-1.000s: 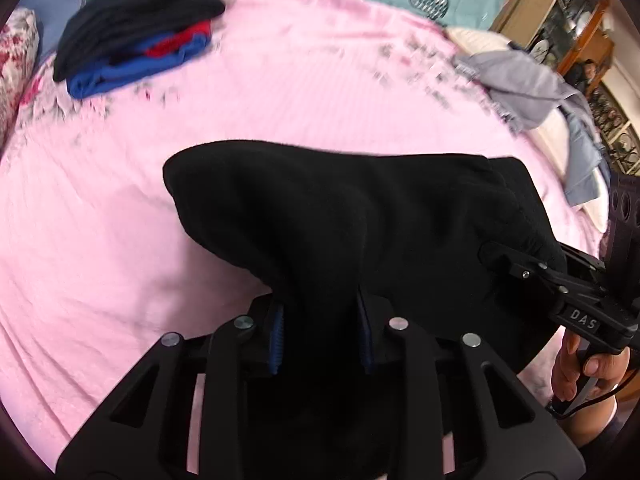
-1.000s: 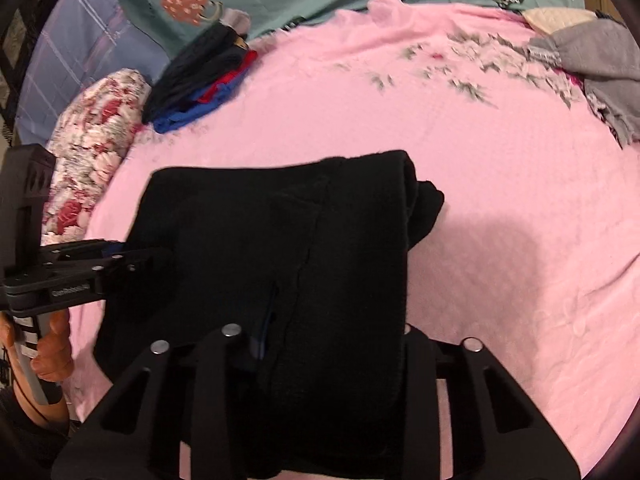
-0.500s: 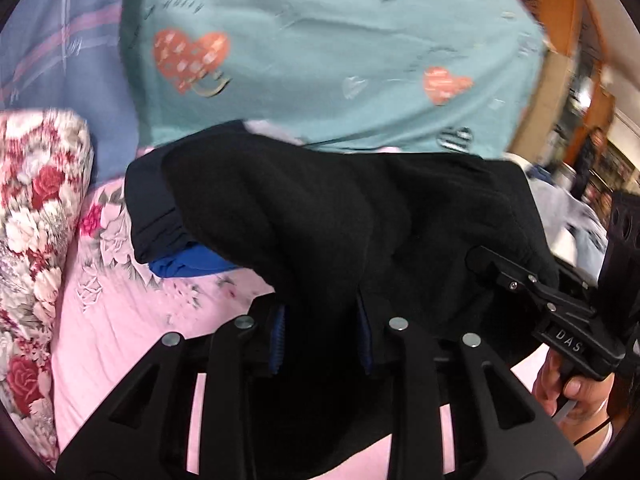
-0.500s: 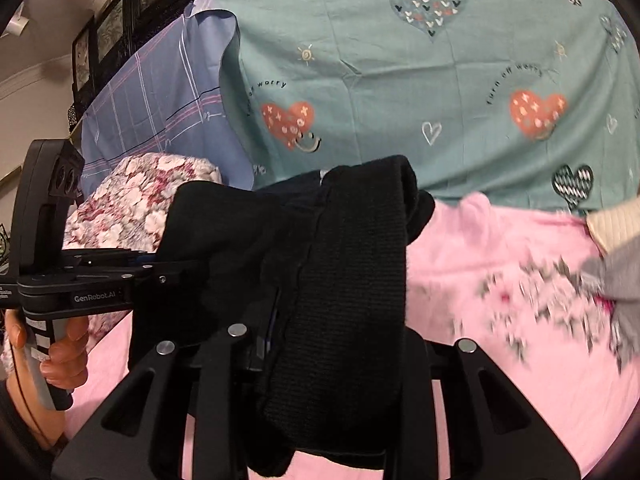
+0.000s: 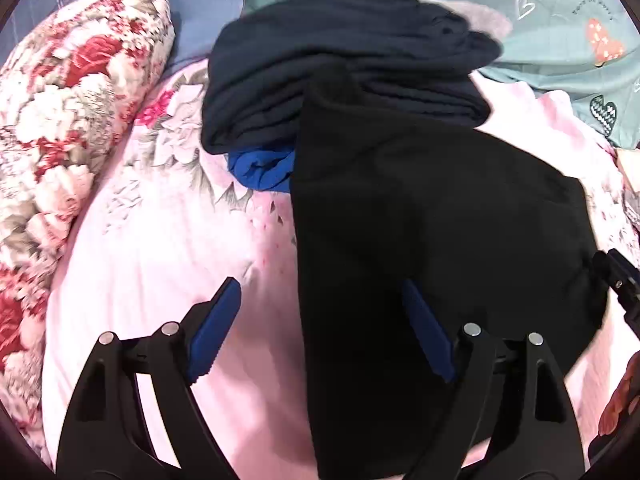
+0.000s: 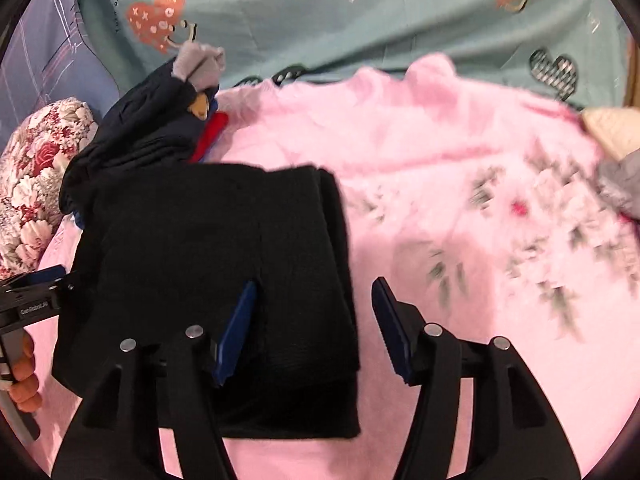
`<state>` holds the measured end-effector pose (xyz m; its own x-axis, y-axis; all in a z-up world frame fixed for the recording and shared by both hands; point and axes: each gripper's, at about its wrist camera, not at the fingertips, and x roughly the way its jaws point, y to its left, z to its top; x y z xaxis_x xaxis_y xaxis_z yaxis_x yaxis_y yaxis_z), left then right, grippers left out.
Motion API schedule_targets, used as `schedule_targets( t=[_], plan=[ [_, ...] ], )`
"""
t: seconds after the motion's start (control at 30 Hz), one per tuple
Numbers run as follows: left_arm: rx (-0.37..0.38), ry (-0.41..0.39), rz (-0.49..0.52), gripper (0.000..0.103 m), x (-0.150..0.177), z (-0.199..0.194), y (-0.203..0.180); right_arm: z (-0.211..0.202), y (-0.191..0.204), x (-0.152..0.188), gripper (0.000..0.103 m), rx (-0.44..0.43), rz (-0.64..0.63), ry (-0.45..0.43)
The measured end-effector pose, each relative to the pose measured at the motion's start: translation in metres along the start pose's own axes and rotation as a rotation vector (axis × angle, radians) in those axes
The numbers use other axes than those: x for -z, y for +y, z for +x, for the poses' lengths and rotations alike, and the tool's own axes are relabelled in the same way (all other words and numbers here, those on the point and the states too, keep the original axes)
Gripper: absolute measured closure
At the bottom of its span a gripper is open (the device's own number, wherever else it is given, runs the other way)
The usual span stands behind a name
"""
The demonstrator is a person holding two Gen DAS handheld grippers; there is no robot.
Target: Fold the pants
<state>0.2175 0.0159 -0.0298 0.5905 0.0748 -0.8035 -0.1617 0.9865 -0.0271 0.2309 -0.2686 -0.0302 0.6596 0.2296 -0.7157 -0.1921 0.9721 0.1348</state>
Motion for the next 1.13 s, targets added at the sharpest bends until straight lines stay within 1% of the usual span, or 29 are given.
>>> schedule_targets(
  t=[0.03, 0.07, 0.1, 0.13, 0.17, 0.2, 0.23, 0.27, 0.33, 0.4, 0.47, 0.5, 0.6, 0.63, 0.73, 0.8, 0.87, 0.93, 1.13],
  plan=[
    [0.009, -0.017, 0.011, 0.016, 0.006, -0.012, -0.002, -0.013, 0.003, 0.000, 0.042, -0.012, 0.006, -0.022],
    [0.008, -0.034, 0.025, 0.011, 0.012, -0.021, -0.006, -0.021, 0.005, 0.001, 0.042, -0.031, 0.007, -0.034],
    [-0.003, -0.052, 0.038, 0.009, 0.018, -0.031, -0.010, -0.032, 0.008, 0.004, 0.039, -0.049, 0.004, -0.045],
    [-0.018, -0.080, 0.048, 0.006, 0.027, -0.044, -0.012, -0.042, 0.012, 0.005, 0.031, -0.059, -0.002, -0.055],
    [-0.024, -0.099, 0.057, 0.004, 0.036, -0.054, -0.014, -0.057, 0.019, 0.009, 0.026, -0.057, -0.008, -0.069],
    [-0.027, -0.113, 0.066, 0.004, 0.042, -0.062, -0.016, -0.065, 0.023, 0.011, 0.016, -0.056, -0.014, -0.079],
    [-0.032, -0.118, 0.069, 0.002, 0.050, -0.069, -0.018, -0.072, 0.030, 0.014, 0.011, -0.051, -0.026, -0.094],
    [-0.033, -0.117, 0.067, 0.002, 0.057, -0.075, -0.019, -0.084, 0.037, 0.020, 0.010, -0.036, -0.048, -0.115],
    [-0.030, -0.110, 0.057, 0.002, 0.069, -0.083, -0.018, -0.093, 0.049, 0.028, 0.010, 0.002, -0.079, -0.120],
    [-0.045, -0.103, 0.072, 0.002, 0.082, -0.090, -0.019, -0.099, 0.056, 0.037, 0.010, 0.010, -0.085, -0.124],
    [-0.043, -0.110, 0.069, 0.002, 0.082, -0.083, -0.017, -0.105, 0.056, 0.048, 0.010, 0.015, -0.078, -0.133],
    [-0.038, -0.115, 0.063, 0.002, 0.088, -0.084, -0.016, -0.106, 0.056, 0.052, 0.010, 0.020, -0.075, -0.141],
    [0.003, -0.109, 0.050, 0.002, 0.093, -0.086, -0.013, -0.106, 0.051, 0.065, 0.009, 0.041, -0.048, -0.170],
    [0.002, -0.112, 0.052, 0.002, 0.093, -0.086, -0.012, -0.105, 0.049, 0.068, 0.009, 0.036, -0.041, -0.174],
    [0.002, -0.134, 0.060, 0.002, 0.094, -0.088, -0.013, -0.098, 0.045, 0.070, 0.009, 0.035, -0.037, -0.166],
    [0.009, -0.134, 0.051, 0.002, 0.095, -0.087, -0.011, -0.097, 0.046, 0.071, 0.009, 0.029, -0.040, -0.169],
    [0.025, -0.112, 0.060, 0.002, 0.095, -0.083, -0.012, -0.095, 0.046, 0.071, 0.009, 0.034, -0.045, -0.156],
    [0.022, -0.075, 0.072, 0.002, 0.095, -0.077, -0.016, -0.092, 0.045, 0.072, 0.009, 0.037, -0.045, -0.138],
    [0.022, -0.040, 0.058, 0.002, 0.098, -0.066, -0.017, -0.081, 0.037, 0.073, 0.009, 0.008, 0.002, -0.065]
  ],
)
